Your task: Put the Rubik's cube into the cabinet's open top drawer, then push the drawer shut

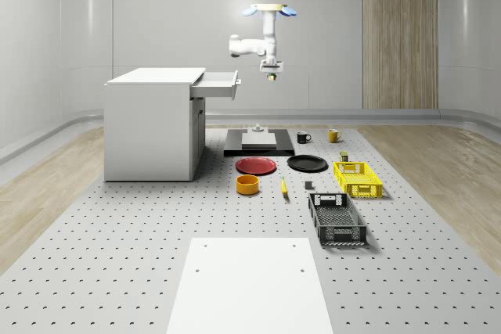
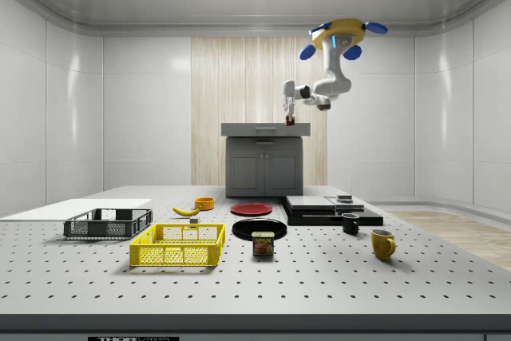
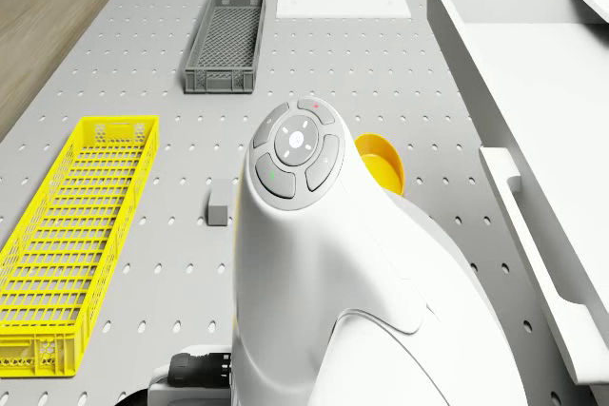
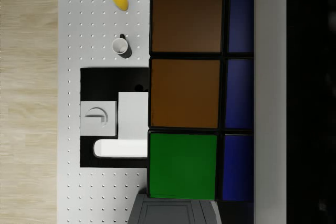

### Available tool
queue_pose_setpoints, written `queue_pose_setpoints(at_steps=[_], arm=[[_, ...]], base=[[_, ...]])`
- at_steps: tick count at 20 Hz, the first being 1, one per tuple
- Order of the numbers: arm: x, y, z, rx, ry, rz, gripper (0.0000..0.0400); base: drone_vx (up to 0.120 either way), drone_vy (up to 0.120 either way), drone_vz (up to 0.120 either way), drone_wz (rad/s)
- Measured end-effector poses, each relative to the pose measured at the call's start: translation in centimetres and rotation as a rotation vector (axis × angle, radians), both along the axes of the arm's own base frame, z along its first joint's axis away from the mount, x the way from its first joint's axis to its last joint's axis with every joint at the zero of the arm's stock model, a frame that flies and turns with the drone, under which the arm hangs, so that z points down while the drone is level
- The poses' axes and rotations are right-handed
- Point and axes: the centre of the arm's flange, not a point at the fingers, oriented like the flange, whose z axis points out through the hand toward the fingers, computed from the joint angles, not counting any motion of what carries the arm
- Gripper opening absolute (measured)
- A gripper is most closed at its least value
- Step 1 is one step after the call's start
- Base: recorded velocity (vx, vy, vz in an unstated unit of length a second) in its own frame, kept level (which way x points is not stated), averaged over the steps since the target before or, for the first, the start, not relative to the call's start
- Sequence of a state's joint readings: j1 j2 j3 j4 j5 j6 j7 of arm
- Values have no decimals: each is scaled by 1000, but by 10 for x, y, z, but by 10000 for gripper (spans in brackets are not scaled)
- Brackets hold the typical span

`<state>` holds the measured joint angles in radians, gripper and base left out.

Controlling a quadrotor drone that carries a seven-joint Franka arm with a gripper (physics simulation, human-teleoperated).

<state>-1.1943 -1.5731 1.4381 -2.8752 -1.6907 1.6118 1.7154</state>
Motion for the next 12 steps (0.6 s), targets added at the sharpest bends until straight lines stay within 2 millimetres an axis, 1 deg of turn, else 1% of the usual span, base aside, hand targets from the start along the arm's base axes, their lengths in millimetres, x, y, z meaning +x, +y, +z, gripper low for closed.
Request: queue_pose_setpoints(at_steps=[12], arm=[[0,0,0,0,0,0,320]], base=[[0,-120,120,0]])
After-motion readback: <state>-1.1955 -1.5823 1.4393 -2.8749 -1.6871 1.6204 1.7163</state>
